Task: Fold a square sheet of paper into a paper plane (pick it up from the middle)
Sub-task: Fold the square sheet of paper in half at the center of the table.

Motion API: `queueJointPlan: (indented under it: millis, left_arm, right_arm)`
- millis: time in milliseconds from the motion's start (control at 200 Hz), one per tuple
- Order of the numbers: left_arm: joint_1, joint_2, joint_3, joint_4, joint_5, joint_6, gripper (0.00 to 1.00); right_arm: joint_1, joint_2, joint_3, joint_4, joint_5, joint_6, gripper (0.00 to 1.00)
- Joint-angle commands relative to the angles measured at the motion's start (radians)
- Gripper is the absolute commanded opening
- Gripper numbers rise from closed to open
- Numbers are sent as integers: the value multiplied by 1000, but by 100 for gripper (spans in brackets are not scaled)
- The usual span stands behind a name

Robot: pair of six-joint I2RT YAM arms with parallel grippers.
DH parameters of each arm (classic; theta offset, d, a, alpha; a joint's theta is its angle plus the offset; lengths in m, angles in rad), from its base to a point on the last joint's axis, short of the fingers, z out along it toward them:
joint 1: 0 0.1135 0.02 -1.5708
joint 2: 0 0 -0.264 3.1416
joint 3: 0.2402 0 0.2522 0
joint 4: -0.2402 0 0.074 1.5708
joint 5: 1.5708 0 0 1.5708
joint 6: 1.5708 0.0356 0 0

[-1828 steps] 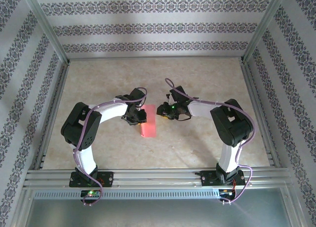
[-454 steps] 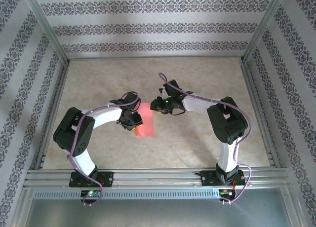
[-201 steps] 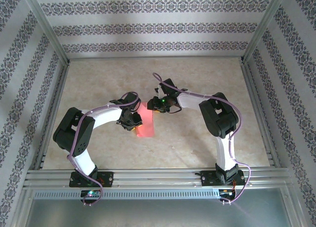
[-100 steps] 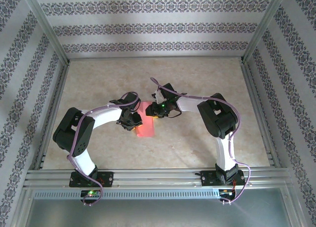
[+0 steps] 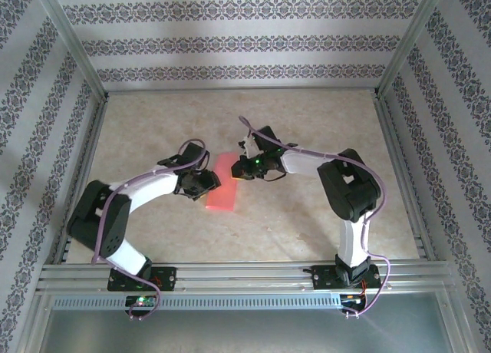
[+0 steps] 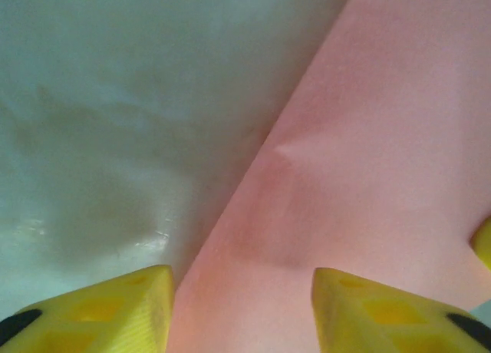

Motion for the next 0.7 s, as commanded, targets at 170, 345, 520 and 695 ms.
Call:
queueJointPlan:
  millis: [170, 345, 520, 695]
  left_arm:
    - [60, -153, -50, 170, 11, 60, 62]
    - [60, -98, -44, 226, 71, 62, 58]
    - [16, 9, -10, 309, 169, 52, 44]
    - [-32, 81, 40, 333, 198, 78, 33]
  right_arm:
    - [-89, -196, 54, -339, -42, -67, 1]
    - [-102, -231, 135, -505, -40, -55, 3]
    - [-93, -220, 196, -498, -65, 47, 4]
    - [-71, -193, 202, -369, -95, 171, 5]
